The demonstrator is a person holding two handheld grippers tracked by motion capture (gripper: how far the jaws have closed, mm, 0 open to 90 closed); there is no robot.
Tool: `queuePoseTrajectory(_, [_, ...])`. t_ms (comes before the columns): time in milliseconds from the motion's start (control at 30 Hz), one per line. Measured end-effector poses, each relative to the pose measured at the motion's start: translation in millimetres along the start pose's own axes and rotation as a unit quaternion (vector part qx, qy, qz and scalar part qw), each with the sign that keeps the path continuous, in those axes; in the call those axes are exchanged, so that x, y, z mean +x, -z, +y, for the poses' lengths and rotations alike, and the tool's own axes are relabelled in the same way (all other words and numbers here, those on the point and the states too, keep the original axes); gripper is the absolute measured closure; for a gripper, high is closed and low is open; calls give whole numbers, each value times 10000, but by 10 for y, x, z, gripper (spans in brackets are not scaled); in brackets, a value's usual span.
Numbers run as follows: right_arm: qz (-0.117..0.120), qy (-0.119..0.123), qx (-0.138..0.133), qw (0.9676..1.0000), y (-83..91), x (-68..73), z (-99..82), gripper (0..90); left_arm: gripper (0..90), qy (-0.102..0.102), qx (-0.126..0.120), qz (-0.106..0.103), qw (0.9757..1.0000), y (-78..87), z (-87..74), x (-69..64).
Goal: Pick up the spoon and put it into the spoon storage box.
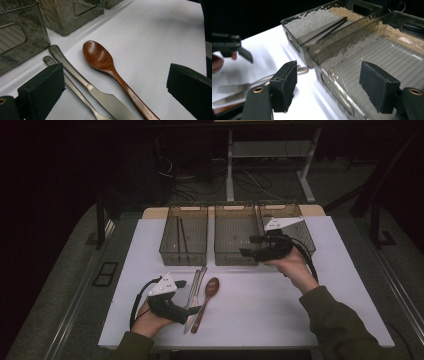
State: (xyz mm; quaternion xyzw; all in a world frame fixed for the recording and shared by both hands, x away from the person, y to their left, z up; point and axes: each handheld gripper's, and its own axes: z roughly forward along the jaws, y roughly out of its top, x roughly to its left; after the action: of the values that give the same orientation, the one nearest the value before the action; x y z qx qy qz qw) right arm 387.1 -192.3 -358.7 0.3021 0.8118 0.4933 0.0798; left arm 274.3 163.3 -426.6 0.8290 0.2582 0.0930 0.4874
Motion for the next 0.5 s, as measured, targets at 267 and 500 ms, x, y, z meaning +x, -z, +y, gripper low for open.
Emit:
queuePoseTrajectory(267, [12,-98,31,9999,275,23,-345,258,6,44,0,122,9999,18,-3,32])
queuePoseTrajectory(500, [-224,24,162,9996,469,77,-693,227,7,109,33,159,9998,9,4,67])
